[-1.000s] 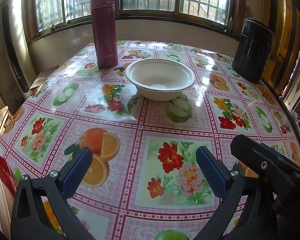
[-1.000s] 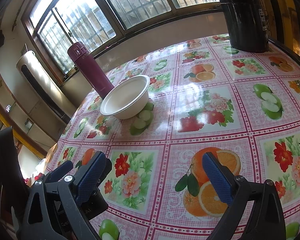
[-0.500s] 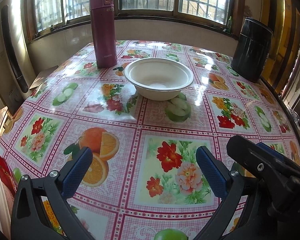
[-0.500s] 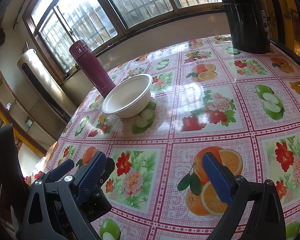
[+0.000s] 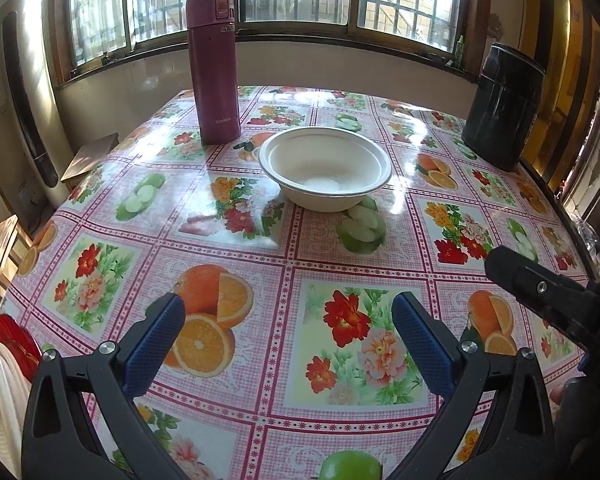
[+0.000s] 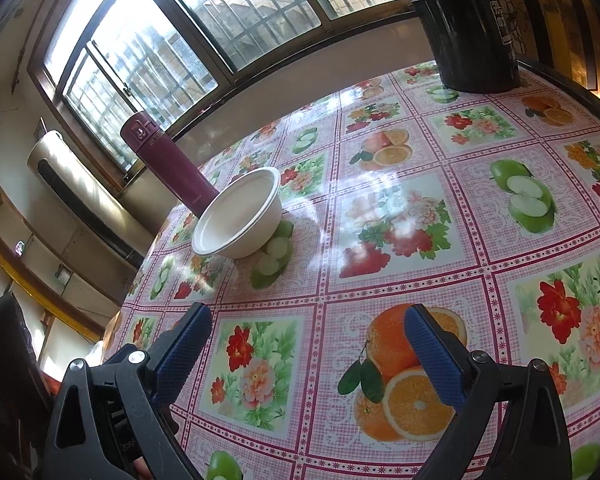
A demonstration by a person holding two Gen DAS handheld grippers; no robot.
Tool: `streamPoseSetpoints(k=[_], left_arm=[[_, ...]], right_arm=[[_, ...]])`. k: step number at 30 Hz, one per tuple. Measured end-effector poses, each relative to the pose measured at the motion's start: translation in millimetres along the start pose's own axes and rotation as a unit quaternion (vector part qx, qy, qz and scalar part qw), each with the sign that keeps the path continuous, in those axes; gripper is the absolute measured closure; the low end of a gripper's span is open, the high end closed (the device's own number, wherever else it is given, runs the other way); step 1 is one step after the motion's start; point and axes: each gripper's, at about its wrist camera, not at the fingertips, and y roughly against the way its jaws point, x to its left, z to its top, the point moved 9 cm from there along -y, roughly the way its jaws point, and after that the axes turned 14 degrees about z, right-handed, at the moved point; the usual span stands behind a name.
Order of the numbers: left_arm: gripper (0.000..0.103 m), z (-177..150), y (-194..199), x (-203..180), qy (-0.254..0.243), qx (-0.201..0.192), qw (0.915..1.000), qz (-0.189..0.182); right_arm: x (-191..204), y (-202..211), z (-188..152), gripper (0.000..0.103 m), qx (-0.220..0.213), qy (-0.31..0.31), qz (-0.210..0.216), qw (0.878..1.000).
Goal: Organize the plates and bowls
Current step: 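Move both grippers to the rim of the small white bowl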
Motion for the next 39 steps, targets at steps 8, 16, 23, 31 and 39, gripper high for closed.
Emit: streamPoseSetpoints(k=[8, 16, 23, 31, 39], left_arm=[[0.000, 94.4, 20.1, 57.8, -0.017, 0.015, 0.9997, 0.010], [0.000, 124.3, -41.5, 57.3, -0.031, 0.108, 0.9935, 0.013], [0.000, 116.0, -100.8, 43.2, -0.004, 0.164, 0.9864, 0.019], [0.007, 121.8, -126.4, 30.9, 0.014, 0.181, 0.9830, 0.025], [0.043, 115.7, -146.0, 7.0, 0.015, 0.213, 0.9768, -0.007]], right_arm=[[11.0, -22.8, 36.3, 0.005, 0.019, -0.033, 0.060, 0.997], [12.4, -89.3, 68.7, 0.005, 0.044, -0.128, 0.129, 0.982], [2.3, -120.6, 83.4, 0.015, 0.032, -0.125, 0.120, 0.984], [-8.3, -148.1, 84.3, 0.036, 0.039, -0.114, 0.106, 0.987], [-16.1, -153.3, 87.5, 0.037, 0.032, -0.108, 0.097, 0.989]])
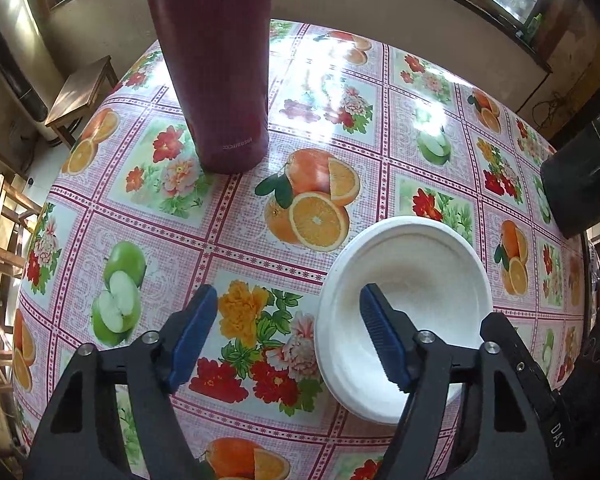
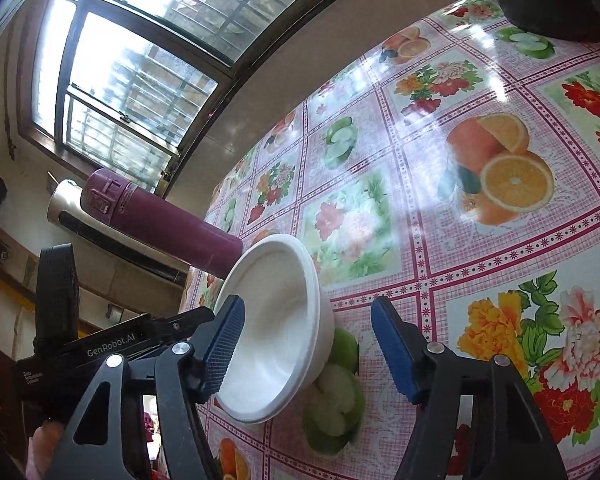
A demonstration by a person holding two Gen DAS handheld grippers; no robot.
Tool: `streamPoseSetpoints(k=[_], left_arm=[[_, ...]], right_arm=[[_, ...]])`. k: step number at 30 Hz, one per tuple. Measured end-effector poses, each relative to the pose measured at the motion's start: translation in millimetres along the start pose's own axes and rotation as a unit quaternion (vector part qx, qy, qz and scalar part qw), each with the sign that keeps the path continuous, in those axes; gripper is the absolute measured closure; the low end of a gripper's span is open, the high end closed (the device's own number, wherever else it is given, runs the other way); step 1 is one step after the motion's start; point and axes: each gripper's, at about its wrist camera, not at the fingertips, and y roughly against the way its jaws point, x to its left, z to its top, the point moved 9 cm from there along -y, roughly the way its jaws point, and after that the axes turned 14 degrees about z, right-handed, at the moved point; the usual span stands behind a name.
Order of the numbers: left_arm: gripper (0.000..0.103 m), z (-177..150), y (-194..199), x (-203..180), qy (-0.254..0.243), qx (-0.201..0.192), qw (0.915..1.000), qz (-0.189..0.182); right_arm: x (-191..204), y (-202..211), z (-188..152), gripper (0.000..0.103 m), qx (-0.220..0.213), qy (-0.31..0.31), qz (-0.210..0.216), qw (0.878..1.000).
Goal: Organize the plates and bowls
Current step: 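Move both grippers to the rim of the small white bowl, then close both grippers on the white bowl rim and lift it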
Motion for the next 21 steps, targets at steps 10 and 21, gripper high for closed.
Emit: streamPoseSetpoints(k=[10, 21], left_arm=[[0.086, -3.3, -7.3, -18.1, -0.021, 0.014, 0.9994, -0.025], [0.094, -9.5, 4.7, -32.7, -0.041, 0.002, 0.9982, -0.043]], right_arm=[[-4.8, -8.8, -3.9, 0.055, 0.015, 0.003, -0.004, 1.000], [-8.4, -1.0, -6.8, 0.093, 0.005, 0.017, -0.037, 0.999]])
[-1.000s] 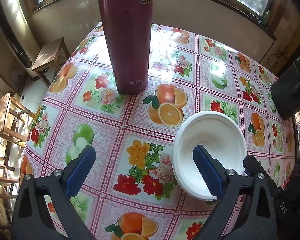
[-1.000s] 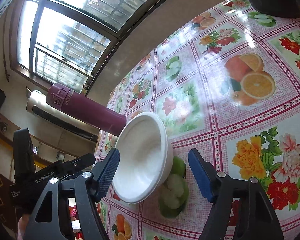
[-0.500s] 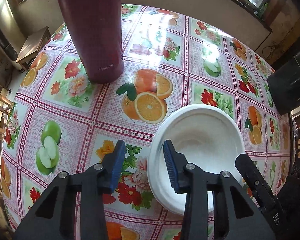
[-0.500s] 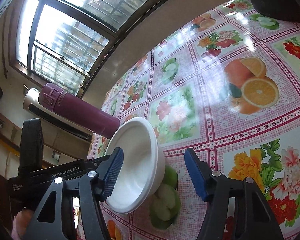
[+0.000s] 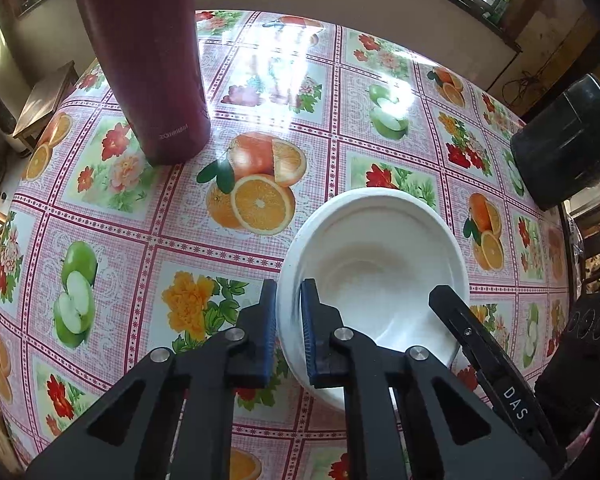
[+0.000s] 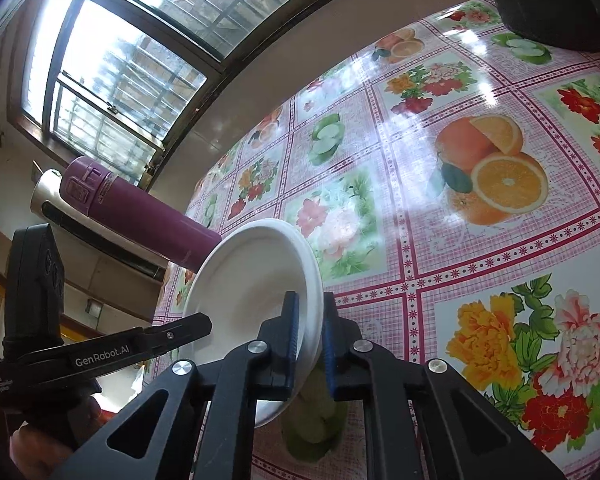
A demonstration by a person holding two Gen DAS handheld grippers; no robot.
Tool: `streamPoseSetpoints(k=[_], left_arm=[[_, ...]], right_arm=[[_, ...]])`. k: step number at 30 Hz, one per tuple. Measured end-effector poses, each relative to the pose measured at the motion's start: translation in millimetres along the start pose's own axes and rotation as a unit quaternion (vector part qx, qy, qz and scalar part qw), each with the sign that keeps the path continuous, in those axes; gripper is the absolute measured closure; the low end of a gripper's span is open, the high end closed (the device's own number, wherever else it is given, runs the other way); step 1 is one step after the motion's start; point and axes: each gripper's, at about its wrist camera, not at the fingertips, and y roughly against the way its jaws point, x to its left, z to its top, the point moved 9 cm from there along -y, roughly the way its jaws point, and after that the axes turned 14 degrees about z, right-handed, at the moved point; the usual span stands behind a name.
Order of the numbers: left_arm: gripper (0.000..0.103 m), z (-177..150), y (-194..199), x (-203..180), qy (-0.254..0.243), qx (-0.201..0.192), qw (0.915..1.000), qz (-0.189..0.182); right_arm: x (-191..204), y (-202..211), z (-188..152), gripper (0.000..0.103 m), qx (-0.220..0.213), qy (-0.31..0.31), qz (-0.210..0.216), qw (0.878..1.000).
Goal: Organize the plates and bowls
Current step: 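Close both grippers on the white bowl rim and lift it, then carry the white bowl with both grippers toward the red plate stack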
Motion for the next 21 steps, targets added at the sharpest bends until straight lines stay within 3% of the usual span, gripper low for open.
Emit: streamPoseSetpoints(k=[12, 16, 21], left_arm=[[0.094, -49.4, 56.3, -14.8, -0.012, -0.019, 0.9986, -0.049], [0.094, -76.2, 85.7, -15.8, -0.026, -0.057, 0.9964, -0.057], [0.094, -111.6, 115.5, -9.6, -0.034, -0.116, 0.9919, -0.041]], right_arm=[[12.7, 65.6, -23.8, 0.092, -0.018, 0.005, -0.003, 1.000], [27.4, 100.0, -43.7, 0.092, -0.026, 0.018, 0.004, 0.999], [46.8, 136.4, -74.7, 0.090, -0.034, 0.038, 0.014, 0.999]])
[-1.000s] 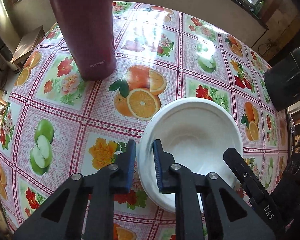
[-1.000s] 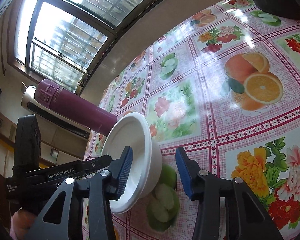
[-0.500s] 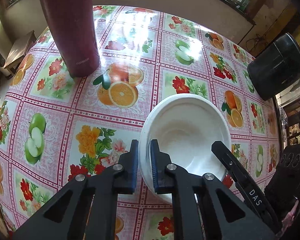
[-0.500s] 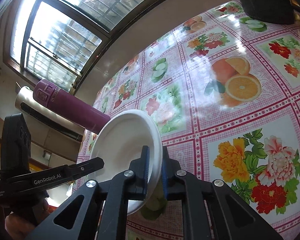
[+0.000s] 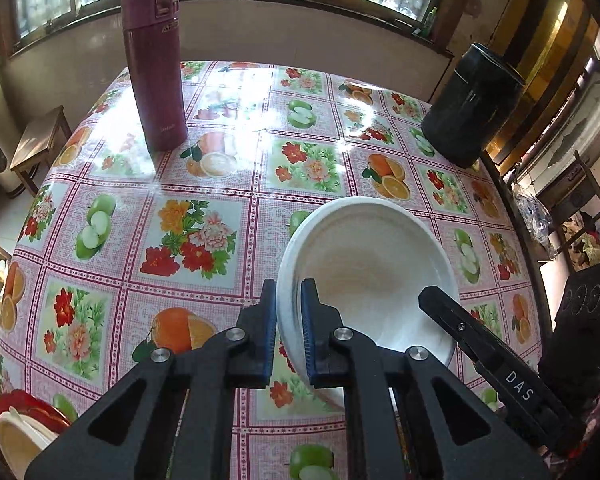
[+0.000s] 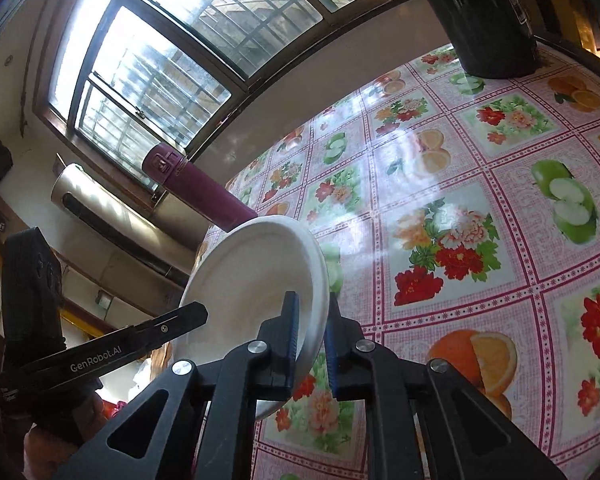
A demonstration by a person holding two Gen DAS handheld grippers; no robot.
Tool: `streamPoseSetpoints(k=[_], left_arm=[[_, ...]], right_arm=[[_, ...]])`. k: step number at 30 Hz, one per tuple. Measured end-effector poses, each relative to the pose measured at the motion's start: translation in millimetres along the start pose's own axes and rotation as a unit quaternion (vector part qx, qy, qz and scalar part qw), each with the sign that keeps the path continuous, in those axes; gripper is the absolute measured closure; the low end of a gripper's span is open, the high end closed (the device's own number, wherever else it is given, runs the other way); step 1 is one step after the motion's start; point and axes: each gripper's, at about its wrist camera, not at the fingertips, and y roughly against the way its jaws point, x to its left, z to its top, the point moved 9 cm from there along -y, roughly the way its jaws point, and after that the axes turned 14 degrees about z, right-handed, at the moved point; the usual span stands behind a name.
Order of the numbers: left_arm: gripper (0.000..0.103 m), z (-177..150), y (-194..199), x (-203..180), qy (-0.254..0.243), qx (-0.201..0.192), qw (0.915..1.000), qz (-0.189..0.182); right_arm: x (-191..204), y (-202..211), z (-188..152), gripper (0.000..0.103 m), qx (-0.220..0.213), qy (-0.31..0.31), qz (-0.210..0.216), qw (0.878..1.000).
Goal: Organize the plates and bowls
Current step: 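Carry the white bowl with both grippers toward the red plate stack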
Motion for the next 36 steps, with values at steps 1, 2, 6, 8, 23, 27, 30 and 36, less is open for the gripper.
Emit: streamPoseSetpoints(k=[1, 2, 6, 8, 23, 27, 30, 36], left_arm=[[0.094, -6.0, 7.0, 0.9, -0.002, -0.014, 0.9999, 0.005], [0.094, -11.2, 13.7, 1.6, -0.005, -0.029, 0.9995, 0.012], [0.094, -34.5, 37.3, 4.4, -0.010, -0.080, 0.9962, 0.033], [0.094, -43.7, 47.9, 7.0, -0.007, -0.100, 0.9943, 0.036], [0.094, -89.5, 101.0, 24.8, -0.017, -0.191, 0.9787, 0.073], [0.094, -95.2, 106.8, 30.4, -0.017, -0.201, 0.9759, 0.083], [0.094, -97.4, 111.2, 35.8, -0.013, -0.206, 0.9749, 0.083], [0.094, -102.6, 118.9, 44.8, -0.008, -0.216, 0.9721, 0.090]], right_arm=[[4.4, 6.5, -6.1, 0.090, -0.002, 0.005, 0.001, 1.000], [8.8, 12.7, -12.3, 0.090, -0.003, 0.008, 0.005, 1.000], [24.8, 32.1, -38.0, 0.089, -0.005, 0.016, 0.016, 1.000], [31.3, 41.5, -50.0, 0.088, -0.003, 0.020, 0.022, 1.000], [61.2, 69.4, -96.1, 0.088, 0.002, 0.010, 0.062, 0.998], [67.2, 69.2, -102.6, 0.088, 0.004, 0.009, 0.067, 0.998], [71.0, 67.1, -106.6, 0.088, 0.008, 0.008, 0.070, 0.997], [80.5, 62.4, -110.8, 0.088, 0.013, 0.012, 0.075, 0.997]])
